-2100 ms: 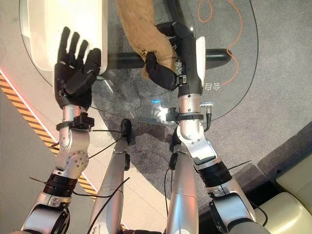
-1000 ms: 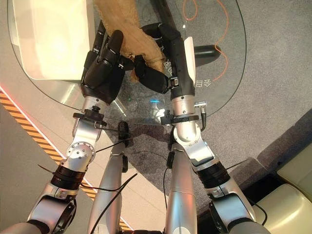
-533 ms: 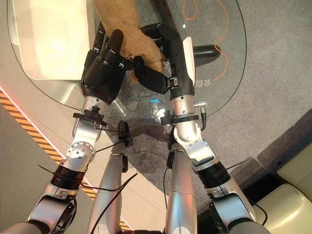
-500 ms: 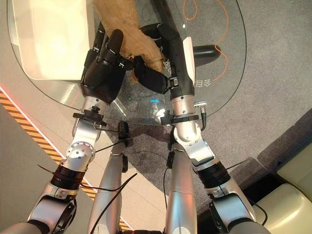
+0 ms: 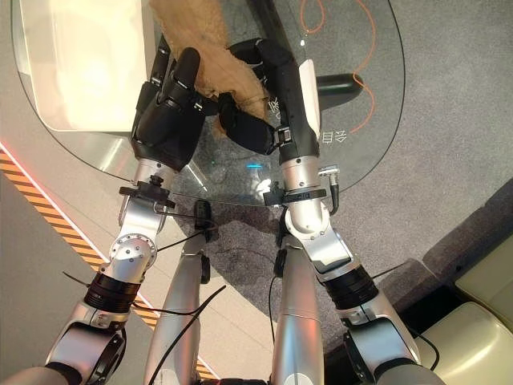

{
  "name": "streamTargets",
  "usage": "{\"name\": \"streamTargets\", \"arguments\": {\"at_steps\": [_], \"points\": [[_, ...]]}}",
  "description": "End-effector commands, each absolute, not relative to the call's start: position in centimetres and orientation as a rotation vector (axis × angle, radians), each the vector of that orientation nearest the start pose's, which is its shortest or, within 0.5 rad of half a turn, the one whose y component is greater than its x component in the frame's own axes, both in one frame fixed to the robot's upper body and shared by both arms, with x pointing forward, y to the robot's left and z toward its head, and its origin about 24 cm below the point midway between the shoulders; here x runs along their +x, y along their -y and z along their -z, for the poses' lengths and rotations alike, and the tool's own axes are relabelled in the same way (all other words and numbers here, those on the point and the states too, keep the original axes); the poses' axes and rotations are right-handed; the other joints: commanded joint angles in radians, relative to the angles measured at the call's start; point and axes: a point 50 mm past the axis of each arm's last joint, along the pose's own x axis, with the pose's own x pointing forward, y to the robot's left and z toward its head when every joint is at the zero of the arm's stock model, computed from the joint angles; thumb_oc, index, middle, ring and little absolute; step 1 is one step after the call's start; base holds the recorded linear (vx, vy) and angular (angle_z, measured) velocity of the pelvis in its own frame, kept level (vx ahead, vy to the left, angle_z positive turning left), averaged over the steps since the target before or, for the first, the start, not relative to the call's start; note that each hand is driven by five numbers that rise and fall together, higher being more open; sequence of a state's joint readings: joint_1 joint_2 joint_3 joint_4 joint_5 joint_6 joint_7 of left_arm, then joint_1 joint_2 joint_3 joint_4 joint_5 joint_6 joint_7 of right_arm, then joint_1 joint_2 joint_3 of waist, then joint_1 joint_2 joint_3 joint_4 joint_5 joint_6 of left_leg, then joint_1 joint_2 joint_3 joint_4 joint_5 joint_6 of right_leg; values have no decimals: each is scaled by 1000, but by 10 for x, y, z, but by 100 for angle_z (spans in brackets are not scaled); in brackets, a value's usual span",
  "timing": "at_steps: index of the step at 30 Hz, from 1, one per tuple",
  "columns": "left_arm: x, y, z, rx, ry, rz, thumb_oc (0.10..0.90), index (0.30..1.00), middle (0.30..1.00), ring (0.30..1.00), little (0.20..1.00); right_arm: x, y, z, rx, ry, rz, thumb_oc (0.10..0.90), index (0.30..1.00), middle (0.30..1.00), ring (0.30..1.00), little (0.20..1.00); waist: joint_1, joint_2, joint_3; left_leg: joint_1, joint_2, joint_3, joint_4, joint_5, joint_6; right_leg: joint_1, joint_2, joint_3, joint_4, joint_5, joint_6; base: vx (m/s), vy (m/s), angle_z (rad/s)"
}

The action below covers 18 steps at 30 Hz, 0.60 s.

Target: Wipe the table with a cloth and put it in the basket.

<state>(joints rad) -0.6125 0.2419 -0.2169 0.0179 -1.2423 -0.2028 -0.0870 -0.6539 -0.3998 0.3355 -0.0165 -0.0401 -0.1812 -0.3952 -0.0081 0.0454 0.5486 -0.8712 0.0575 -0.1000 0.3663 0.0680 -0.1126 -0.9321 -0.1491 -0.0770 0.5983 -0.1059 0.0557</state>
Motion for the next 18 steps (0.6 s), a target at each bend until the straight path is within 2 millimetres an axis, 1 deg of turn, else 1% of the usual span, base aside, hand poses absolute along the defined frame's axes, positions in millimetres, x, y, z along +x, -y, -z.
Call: {"name": "streamTargets", "arguments": {"at_steps": [1,6,18], "points": [[281,-110,-284,-905,942,815,100,300,300,300,200,269,86,-285,-258,1199,-124,100,300,300,300,200,1,-22,-29,31,-116,60,23,-65,119,52,128,22,-124,63,-15,0,0,0],[282,-110,-286,-904,942,810,100,300,300,300,200,269,85,-286,-260,1203,-136,100,300,300,300,200,0,-22,-29,27,-115,60,26,-65,118,47,129,24,-120,61,-15,0,0,0],[283,-110,-284,-890,929,815,100,300,300,300,200,267,83,-286,-265,1206,-151,100,300,300,300,200,-1,-20,-29,33,-114,62,16,-63,117,52,131,25,-128,62,-15,0,0,0]]}}
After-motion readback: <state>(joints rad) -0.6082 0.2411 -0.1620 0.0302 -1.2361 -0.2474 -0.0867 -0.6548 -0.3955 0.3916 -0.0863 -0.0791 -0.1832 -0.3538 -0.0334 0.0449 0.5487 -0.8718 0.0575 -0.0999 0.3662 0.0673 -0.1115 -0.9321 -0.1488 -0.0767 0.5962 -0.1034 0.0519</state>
